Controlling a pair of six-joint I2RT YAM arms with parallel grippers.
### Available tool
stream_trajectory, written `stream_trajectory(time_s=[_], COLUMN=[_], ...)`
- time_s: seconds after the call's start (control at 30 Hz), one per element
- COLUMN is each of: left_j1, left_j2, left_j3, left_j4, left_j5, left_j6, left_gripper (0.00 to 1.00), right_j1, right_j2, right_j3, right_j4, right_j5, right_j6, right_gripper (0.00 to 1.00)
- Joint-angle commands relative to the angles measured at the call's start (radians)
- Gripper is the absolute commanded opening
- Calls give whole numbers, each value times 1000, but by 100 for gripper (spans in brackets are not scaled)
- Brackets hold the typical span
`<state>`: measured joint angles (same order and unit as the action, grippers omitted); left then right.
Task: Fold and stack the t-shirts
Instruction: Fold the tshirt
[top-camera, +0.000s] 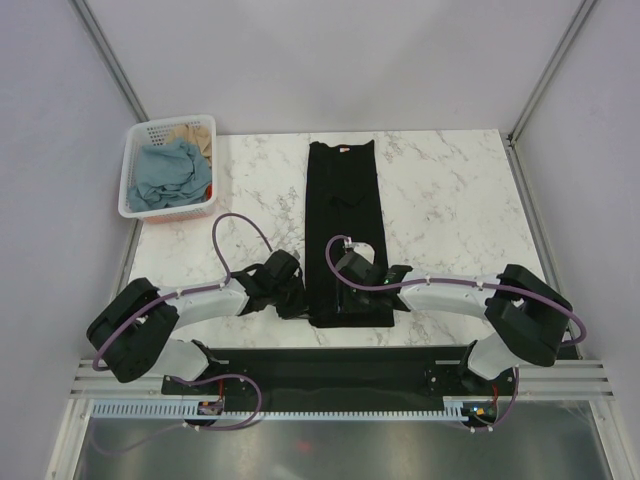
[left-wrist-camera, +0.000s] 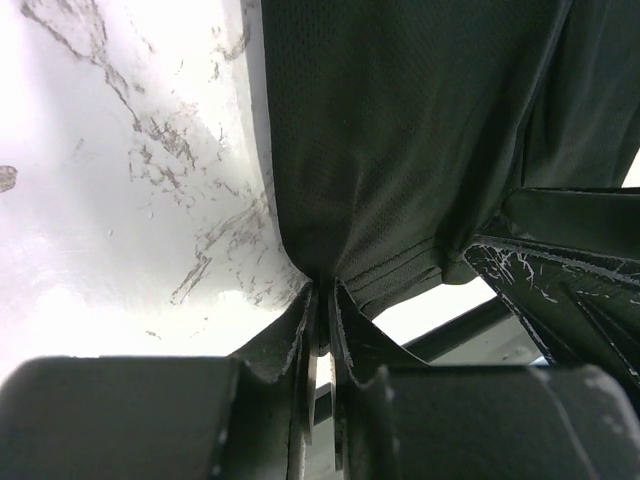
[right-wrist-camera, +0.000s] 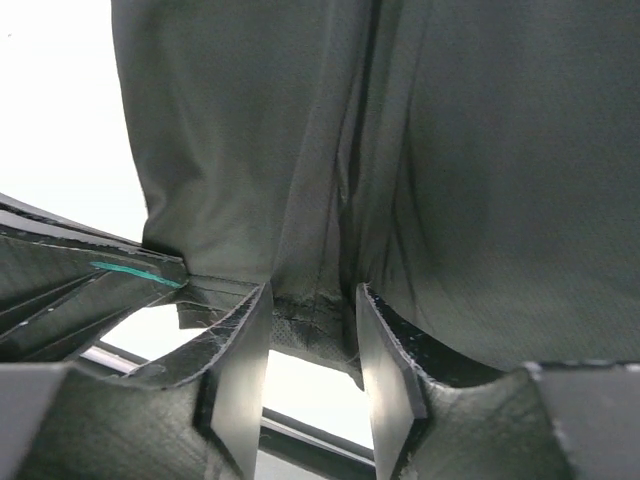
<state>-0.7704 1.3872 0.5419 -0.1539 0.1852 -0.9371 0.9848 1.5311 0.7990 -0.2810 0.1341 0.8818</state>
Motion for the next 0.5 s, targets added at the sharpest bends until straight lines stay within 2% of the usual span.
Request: stream_trajectory(time_s=[0.0,0.13,0.37,0.47], left_j1=[-6,-7,-4,-6], left_j2=[-1,-2,-19,-28], left_j3=[-19,-22,-40,-46], left_j4=[-1,-1,-6,-10], left_j5=[-30,-30,-35,-41], left_j6=[4,8,1,1], left_gripper=[15,19,23,24], right_j1=[5,5,5,5], right_j2=[7,-5,-58,-98], right_j3=[5,-12,-75,-109], right_j4=[46,75,131,151], right_j5=[-19,-34,-51,-33], right_j6=[-1,22,66,89], right_gripper=[47,41,14,10])
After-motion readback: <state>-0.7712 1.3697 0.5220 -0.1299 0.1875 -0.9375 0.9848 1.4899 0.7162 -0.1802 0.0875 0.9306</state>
